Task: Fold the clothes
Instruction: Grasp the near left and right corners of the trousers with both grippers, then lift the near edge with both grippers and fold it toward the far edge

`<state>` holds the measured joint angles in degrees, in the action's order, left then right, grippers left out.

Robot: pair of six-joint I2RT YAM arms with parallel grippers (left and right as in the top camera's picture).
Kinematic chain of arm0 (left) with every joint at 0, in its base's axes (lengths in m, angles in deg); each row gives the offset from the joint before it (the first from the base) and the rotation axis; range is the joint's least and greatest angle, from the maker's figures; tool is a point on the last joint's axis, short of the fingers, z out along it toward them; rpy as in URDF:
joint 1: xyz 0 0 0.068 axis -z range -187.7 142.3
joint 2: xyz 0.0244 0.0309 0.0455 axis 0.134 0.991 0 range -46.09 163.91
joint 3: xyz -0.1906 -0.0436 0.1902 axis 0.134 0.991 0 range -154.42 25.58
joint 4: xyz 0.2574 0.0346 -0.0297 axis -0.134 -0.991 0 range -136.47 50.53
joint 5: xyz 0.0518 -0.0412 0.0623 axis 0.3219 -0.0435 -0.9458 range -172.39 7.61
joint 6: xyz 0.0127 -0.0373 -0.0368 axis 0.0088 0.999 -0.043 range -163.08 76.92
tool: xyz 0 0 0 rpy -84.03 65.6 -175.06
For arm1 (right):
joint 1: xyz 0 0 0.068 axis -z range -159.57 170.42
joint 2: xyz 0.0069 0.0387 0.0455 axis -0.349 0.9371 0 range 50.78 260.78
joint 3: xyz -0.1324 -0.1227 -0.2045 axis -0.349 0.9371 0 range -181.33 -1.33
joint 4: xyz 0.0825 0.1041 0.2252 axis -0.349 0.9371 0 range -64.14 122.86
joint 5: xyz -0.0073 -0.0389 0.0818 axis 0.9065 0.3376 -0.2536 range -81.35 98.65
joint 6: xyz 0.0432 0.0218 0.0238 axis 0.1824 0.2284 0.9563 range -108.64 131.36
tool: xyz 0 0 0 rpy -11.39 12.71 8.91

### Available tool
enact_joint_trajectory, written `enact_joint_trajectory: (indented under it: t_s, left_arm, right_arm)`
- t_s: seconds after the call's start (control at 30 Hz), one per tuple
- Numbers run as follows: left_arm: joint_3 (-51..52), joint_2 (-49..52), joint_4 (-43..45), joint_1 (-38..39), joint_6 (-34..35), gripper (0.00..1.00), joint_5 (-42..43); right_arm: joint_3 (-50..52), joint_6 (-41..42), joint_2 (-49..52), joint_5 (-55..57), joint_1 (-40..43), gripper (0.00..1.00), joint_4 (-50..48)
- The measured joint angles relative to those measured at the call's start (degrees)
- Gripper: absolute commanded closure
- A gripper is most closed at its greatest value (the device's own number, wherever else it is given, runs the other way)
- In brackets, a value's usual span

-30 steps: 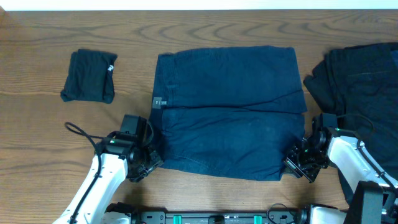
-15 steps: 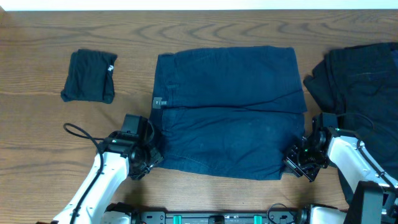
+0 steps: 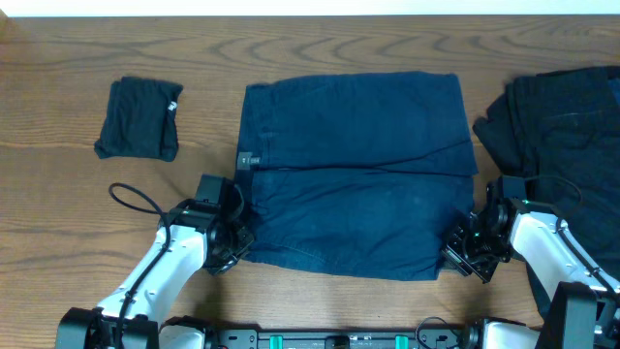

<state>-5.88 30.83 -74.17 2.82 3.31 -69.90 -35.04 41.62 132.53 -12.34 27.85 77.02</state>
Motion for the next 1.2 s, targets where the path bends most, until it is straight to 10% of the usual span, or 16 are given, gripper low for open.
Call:
enact_joint_trajectory:
  t_s: [1.2]
  left_arm:
    - [-22.4,-14.0,-33.5,-0.2,-13.7,0.94,1.0]
  right_arm:
    - [-30.6,-9.1,-8.1,1.7,-1.9,0.99,21.6]
